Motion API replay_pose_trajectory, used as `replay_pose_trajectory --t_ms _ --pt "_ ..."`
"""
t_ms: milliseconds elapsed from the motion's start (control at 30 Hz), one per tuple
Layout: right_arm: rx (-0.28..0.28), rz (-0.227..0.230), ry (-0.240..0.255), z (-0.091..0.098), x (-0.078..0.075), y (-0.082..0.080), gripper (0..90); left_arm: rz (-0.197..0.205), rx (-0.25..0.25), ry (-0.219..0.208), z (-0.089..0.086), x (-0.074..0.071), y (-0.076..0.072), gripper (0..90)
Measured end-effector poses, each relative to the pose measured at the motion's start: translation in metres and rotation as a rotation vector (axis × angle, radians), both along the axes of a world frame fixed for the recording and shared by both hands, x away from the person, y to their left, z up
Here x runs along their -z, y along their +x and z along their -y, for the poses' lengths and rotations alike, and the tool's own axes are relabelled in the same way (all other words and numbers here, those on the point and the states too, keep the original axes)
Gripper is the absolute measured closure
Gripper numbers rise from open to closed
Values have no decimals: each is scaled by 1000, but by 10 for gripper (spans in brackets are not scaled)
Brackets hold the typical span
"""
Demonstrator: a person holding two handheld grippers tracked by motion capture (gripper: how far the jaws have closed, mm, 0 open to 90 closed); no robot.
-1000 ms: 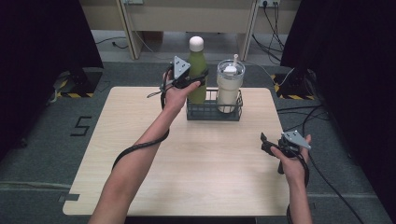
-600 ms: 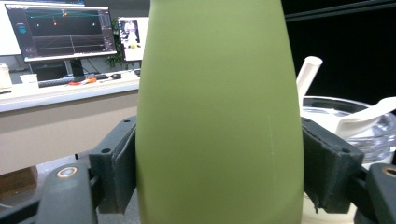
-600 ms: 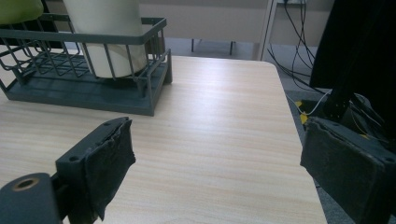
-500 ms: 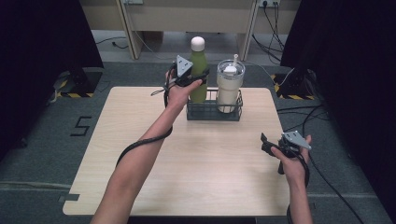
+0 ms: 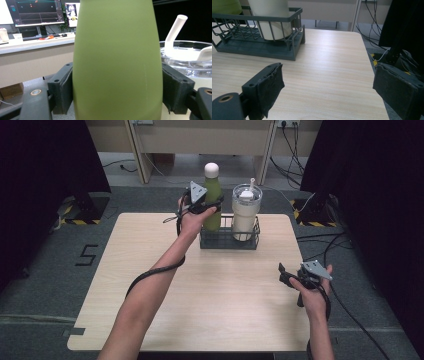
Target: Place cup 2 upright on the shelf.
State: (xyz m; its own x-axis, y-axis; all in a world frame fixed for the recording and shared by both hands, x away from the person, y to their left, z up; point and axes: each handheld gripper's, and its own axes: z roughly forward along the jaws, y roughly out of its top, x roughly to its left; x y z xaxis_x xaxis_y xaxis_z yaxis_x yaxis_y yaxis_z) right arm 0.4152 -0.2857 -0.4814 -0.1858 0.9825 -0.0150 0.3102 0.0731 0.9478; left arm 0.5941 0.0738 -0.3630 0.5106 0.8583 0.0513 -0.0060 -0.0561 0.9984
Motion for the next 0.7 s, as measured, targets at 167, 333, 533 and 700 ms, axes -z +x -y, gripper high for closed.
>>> replay_pose_trajectory --t_ms 167,333,533,700 --pt "-3 -2 0 -1 0 0 95 -17 -2 6 1 8 2 232" --pt "-5 -8 -1 -2 1 0 95 -32 3 19 4 16 3 232" --pt "-8 -6 -3 -2 1 0 95 -48 8 32 6 24 3 232" --pt "-11 -8 -3 -3 1 1 95 -60 11 37 8 28 3 232"
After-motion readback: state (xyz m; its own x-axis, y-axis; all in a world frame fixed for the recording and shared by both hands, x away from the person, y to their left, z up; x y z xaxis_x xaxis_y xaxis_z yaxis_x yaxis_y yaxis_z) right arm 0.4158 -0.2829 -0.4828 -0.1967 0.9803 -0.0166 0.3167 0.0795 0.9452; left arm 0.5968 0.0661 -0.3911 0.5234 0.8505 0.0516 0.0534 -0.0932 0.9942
